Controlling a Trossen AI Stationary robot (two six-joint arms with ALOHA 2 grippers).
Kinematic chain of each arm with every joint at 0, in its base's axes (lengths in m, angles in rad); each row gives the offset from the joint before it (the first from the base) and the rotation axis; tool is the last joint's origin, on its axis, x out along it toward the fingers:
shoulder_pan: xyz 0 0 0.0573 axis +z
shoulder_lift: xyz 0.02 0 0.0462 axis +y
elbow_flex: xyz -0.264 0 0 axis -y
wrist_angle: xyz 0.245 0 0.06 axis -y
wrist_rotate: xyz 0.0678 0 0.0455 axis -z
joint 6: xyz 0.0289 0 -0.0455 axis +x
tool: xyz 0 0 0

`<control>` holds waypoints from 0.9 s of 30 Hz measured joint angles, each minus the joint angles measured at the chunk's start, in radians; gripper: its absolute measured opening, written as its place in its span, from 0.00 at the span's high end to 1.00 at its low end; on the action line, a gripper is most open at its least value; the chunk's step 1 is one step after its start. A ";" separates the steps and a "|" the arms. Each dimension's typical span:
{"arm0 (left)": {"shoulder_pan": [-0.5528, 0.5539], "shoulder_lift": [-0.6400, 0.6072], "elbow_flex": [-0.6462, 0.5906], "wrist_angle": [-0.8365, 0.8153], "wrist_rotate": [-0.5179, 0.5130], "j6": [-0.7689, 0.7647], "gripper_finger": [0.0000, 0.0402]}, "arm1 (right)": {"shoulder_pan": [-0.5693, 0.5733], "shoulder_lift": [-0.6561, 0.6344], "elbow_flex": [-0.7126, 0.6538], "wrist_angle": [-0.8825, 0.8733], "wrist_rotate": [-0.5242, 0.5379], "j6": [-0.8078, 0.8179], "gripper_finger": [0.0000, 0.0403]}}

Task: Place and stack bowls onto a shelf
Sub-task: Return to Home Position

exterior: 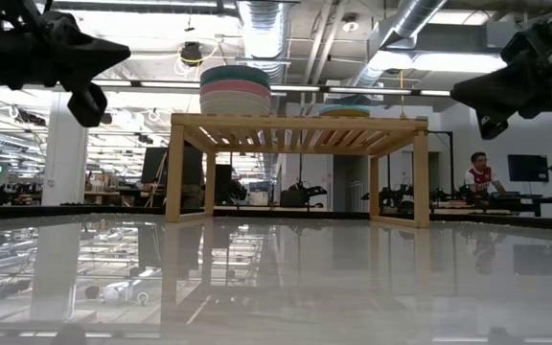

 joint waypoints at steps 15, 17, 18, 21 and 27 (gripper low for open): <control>-0.067 0.000 -0.002 -0.106 0.083 0.337 1.00 | 0.049 0.023 -0.001 -0.009 0.005 -0.083 0.81; -0.067 -0.001 -0.002 -0.135 0.109 0.413 1.00 | 0.049 0.023 -0.001 -0.009 0.005 -0.085 0.81; -0.067 -0.001 -0.002 -0.158 0.112 0.445 1.00 | 0.049 0.023 -0.001 -0.009 0.005 -0.085 0.81; -0.067 0.001 -0.002 -0.274 0.039 0.475 1.00 | 0.049 0.023 -0.001 -0.010 0.005 -0.085 0.81; -0.067 0.048 0.006 -0.290 -0.020 0.390 1.00 | 0.049 0.023 -0.002 -0.003 0.007 -0.085 0.81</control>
